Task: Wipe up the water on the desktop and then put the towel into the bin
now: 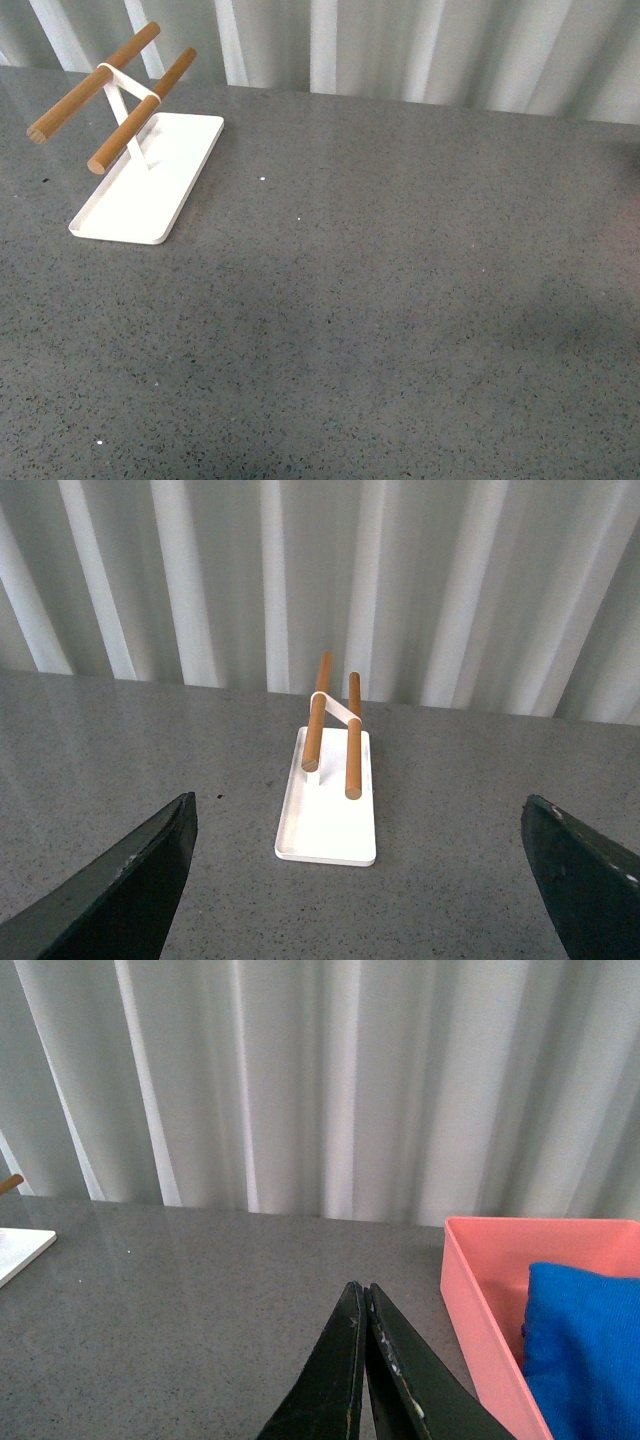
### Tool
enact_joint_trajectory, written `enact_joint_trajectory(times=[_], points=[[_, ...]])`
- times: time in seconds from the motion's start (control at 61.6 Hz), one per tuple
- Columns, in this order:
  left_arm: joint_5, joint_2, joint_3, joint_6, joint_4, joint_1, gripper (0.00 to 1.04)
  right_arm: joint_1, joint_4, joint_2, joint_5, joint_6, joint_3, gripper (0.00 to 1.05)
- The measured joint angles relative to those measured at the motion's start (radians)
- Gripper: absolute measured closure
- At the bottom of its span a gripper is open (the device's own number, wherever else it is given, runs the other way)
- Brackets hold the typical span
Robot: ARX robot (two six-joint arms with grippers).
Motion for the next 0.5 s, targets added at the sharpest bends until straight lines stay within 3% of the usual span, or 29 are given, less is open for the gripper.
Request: enact_joint_trajectory(times=[0.503], points=[[0.0, 0.0, 0.0, 0.0, 0.0, 0.0, 0.07, 0.0, 0.0, 0.0, 0.0, 0.0, 0.0, 0.08]])
